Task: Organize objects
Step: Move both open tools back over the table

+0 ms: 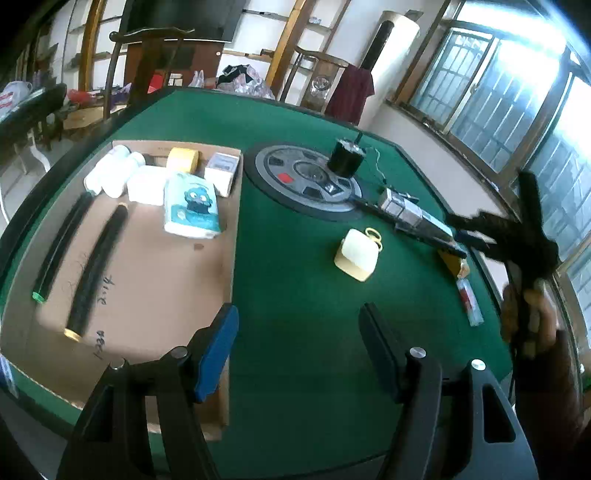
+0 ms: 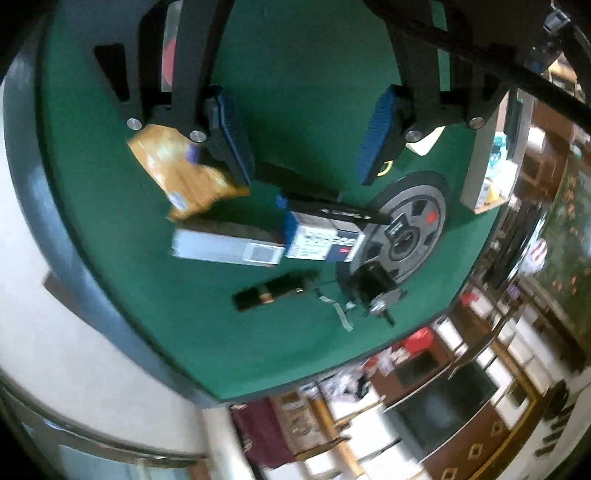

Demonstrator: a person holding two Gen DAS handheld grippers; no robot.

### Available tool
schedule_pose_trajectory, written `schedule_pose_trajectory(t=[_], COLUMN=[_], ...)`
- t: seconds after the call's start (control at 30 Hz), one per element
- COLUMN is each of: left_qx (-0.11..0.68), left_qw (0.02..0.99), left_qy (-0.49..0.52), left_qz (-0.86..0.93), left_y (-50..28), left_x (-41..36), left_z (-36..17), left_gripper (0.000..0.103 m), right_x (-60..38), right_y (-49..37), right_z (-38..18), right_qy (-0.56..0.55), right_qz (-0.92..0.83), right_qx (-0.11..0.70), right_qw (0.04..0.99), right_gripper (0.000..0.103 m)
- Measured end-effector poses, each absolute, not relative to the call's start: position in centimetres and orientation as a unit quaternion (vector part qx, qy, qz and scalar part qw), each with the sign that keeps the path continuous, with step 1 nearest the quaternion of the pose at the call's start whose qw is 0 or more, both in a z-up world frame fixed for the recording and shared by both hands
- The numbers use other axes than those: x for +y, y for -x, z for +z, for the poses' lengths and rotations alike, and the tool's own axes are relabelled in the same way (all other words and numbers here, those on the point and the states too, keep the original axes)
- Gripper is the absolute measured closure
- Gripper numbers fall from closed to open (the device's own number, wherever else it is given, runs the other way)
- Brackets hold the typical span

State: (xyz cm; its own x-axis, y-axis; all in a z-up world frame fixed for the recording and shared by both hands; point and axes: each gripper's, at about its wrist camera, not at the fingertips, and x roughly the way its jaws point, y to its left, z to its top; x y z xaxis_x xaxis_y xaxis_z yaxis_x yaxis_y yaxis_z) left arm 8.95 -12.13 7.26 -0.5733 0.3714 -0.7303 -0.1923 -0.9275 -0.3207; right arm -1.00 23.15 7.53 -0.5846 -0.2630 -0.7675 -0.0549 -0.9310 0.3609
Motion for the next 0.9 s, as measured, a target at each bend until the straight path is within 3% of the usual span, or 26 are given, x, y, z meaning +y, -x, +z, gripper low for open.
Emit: schedule_pose_trajectory(t=[0.2,0.47,0.63,0.9], left_qx=[-0.094,-0.106,-0.108,-0.114], left_qw=[0.157,0.174,0.181,0.18], left_qy=[0.433,0.449,0.451,0.458], left_qz=[0.883,0.87,0.867,0.863], left_y=[-9.8,-9.4,-9.6,-9.7], left_x=[-11.9,-11.4,-11.1,-11.4], left_z=[7.2,6.2,5.8,5.3], left_gripper=[0.041,0.041,0.041,0.041], right_x=[22.5,20.1,19.7,17.6], right_y=[4.4,2.1,1.8,6.0], right_z=[5.3,3.0,4.9,5.4], right_qy=[-0.512,-0.566,-0.53,-0.503], right_qz=[-0.848,-0.778,-0.832,-0.854], right_qx=[-0.125,-0.189,-0.115,-0.069], right_qw=[0.053,0.197,0.115,0.111], right_gripper=[0.047,0.046,0.046,0.046])
